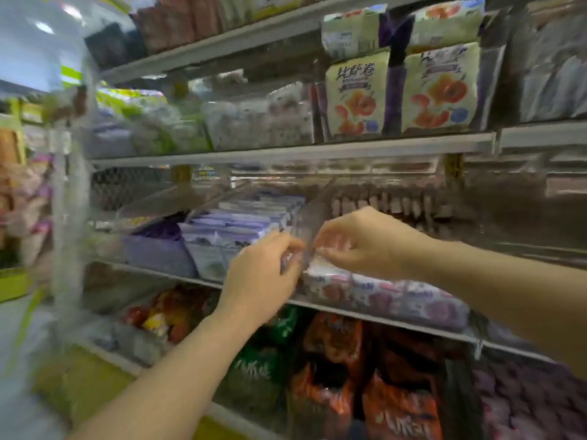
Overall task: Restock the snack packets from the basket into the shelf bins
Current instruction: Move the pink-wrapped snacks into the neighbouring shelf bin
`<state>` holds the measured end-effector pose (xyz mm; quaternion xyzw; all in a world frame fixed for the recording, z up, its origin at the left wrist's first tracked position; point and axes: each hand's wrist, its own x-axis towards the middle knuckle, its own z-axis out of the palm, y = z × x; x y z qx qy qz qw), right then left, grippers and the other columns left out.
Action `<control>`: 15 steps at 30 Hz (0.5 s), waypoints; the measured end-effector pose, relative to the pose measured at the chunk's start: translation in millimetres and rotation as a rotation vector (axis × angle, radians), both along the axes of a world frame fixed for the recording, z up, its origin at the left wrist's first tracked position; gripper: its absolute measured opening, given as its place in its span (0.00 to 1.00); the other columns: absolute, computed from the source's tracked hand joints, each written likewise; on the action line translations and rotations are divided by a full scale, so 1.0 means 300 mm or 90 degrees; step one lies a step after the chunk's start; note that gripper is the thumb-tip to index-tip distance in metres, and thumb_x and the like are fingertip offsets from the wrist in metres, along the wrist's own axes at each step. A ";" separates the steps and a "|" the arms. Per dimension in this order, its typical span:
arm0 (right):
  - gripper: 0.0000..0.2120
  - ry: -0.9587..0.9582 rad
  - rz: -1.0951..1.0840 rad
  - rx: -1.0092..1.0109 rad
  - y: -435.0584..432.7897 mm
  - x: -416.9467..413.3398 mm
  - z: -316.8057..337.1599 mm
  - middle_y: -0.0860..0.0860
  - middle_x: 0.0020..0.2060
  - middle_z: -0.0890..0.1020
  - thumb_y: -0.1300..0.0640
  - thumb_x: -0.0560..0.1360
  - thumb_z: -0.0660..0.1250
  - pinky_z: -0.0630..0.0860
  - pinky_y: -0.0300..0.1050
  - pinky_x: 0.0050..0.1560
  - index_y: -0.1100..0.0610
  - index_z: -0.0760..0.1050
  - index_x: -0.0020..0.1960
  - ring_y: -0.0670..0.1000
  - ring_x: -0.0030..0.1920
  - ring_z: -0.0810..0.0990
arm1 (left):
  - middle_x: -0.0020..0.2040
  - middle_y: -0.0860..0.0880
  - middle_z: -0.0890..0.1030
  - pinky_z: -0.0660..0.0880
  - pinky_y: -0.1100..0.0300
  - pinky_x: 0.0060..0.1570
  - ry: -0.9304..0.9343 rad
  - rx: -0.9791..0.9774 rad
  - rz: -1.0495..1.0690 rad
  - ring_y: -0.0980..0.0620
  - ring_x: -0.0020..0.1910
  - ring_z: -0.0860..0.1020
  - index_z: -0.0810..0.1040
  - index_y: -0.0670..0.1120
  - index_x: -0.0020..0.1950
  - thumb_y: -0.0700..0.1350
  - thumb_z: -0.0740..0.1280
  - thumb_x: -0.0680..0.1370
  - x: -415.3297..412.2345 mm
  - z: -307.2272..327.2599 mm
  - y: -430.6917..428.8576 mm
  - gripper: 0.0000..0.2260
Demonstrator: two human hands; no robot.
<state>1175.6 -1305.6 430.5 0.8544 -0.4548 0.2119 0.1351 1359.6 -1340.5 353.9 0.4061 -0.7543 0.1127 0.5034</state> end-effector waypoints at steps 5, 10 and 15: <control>0.09 0.065 0.128 0.096 -0.073 0.356 -0.224 0.40 0.42 0.81 0.48 0.77 0.63 0.78 0.41 0.42 0.45 0.79 0.54 0.43 0.43 0.80 | 0.44 0.62 0.75 0.71 0.65 0.40 0.032 0.071 0.137 0.59 0.44 0.77 0.79 0.55 0.51 0.44 0.66 0.76 0.363 -0.268 0.066 0.08; 0.09 0.116 0.218 0.160 -0.143 0.709 -0.531 0.44 0.46 0.84 0.50 0.76 0.64 0.78 0.48 0.47 0.48 0.80 0.53 0.49 0.48 0.81 | 0.47 0.52 0.82 0.75 0.56 0.47 0.061 0.189 0.244 0.49 0.48 0.79 0.81 0.51 0.50 0.45 0.64 0.75 0.689 -0.564 0.141 0.07; 0.13 0.157 0.265 0.295 -0.185 1.012 -0.885 0.49 0.51 0.84 0.53 0.75 0.63 0.77 0.47 0.52 0.51 0.79 0.58 0.53 0.52 0.81 | 0.48 0.55 0.82 0.70 0.61 0.43 0.068 0.357 0.382 0.52 0.48 0.79 0.80 0.53 0.51 0.46 0.66 0.76 0.943 -0.887 0.226 0.06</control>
